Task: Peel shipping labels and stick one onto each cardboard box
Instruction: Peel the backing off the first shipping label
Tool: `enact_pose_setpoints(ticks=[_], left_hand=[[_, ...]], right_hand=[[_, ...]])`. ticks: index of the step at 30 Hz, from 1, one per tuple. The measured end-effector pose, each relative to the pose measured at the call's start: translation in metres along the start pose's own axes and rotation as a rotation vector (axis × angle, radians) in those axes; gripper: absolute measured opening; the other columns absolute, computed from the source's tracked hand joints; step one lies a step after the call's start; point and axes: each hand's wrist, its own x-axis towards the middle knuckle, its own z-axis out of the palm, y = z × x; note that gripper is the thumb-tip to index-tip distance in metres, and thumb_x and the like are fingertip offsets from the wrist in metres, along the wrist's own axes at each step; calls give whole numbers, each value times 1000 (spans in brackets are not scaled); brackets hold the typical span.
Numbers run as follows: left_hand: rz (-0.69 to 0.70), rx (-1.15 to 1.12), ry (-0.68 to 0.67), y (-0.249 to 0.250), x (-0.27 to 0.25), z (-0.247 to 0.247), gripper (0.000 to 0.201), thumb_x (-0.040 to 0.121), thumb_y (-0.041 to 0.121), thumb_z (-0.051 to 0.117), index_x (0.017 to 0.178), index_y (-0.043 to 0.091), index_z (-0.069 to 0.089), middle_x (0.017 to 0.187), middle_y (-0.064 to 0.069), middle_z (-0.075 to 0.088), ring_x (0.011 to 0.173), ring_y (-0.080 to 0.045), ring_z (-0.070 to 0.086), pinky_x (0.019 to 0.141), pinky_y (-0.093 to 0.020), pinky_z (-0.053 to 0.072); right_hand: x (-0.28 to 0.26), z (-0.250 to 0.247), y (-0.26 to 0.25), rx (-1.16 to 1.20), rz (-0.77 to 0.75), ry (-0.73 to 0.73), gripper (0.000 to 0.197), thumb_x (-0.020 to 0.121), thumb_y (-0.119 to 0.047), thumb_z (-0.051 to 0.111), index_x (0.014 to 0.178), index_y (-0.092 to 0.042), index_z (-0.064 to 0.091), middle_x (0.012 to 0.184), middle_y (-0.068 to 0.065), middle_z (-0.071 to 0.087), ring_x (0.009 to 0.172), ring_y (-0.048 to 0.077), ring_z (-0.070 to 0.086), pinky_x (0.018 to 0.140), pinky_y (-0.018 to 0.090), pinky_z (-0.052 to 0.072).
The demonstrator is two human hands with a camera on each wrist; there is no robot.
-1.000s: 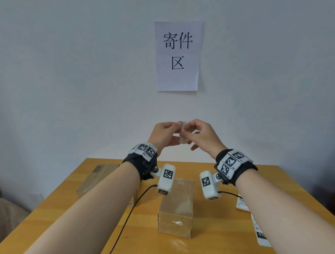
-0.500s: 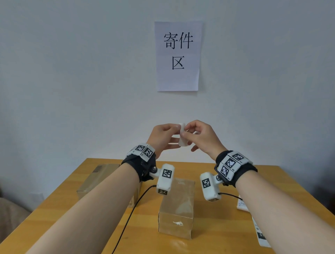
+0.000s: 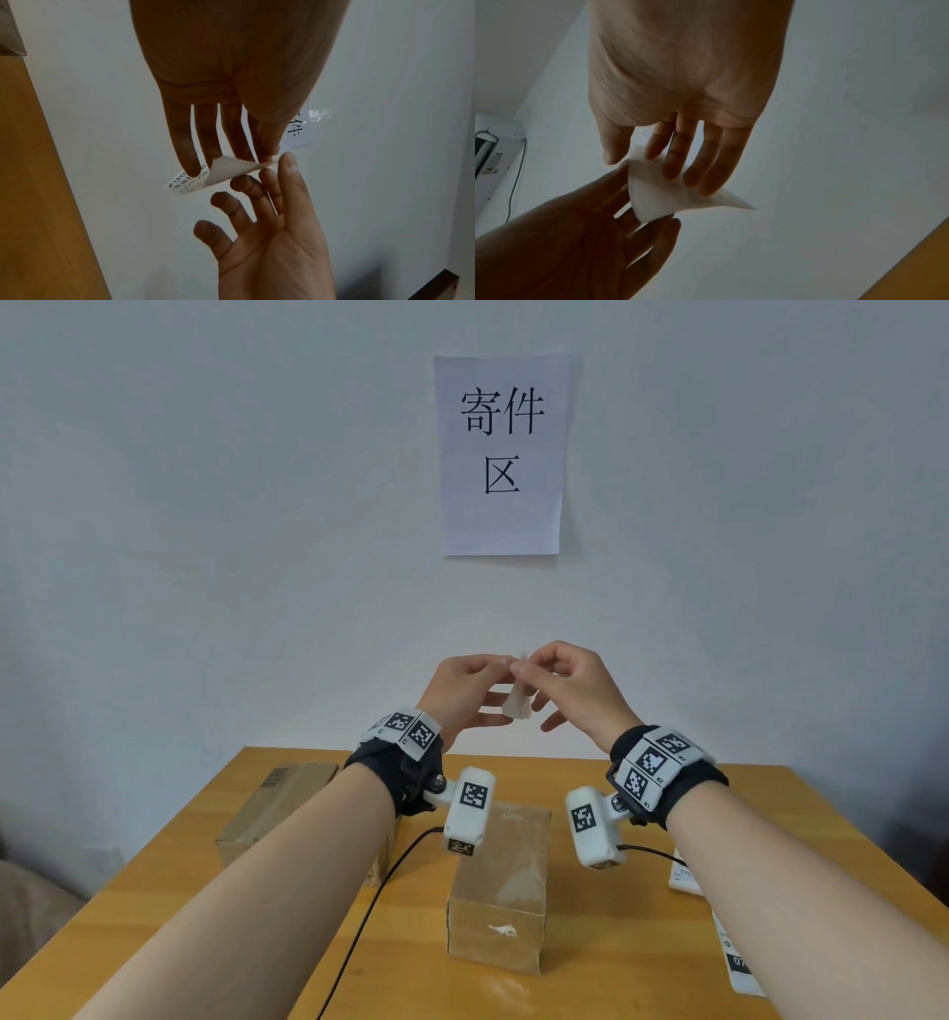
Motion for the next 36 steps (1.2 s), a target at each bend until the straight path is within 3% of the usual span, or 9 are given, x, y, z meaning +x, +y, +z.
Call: enact_pose_setpoints(ticks=[7, 12, 19, 27, 36], left_hand=[[12, 56, -5, -1, 1, 3, 17, 102, 24, 70, 107, 10, 79, 108, -14, 80, 102, -31, 78, 79, -37, 66], [27, 41, -8, -2, 1, 3, 17, 100, 23, 72, 107, 8, 78, 103, -13, 79, 95, -29, 77, 80, -38, 67], [29, 43, 4, -3, 1, -1, 20, 100, 23, 73, 111, 7, 78, 110, -17, 78, 105, -37, 76, 81, -40, 67], [35, 26, 13, -3, -1, -6, 17, 101, 21, 71, 109, 8, 78, 110, -16, 79, 104, -33, 77, 85, -43, 66], [23, 9, 5, 0, -3, -8, 23, 101, 29, 71, 111, 10, 79, 108, -12, 81, 100, -30, 79, 84, -41, 66]], right_hand=[[-2, -1, 0, 45, 22, -10, 29, 102, -34, 65, 97, -6, 69, 79, 8, 76, 71, 24, 72, 63, 52, 63], [-3, -2, 0, 86, 16, -42, 23, 104, -24, 60, 97, -4, 67, 78, 10, 75, 70, 28, 69, 59, 46, 61], [-3, 2, -1, 128, 23, -59, 20, 106, -16, 55, 100, 1, 64, 77, 13, 73, 68, 33, 67, 56, 43, 61], [-3, 4, 1, 146, 4, -97, 22, 109, -15, 51, 95, -7, 66, 84, 17, 74, 69, 34, 67, 60, 46, 61], [-3, 6, 0, 101, -16, -86, 22, 107, -16, 52, 97, -4, 68, 84, 15, 73, 67, 29, 67, 58, 42, 58]])
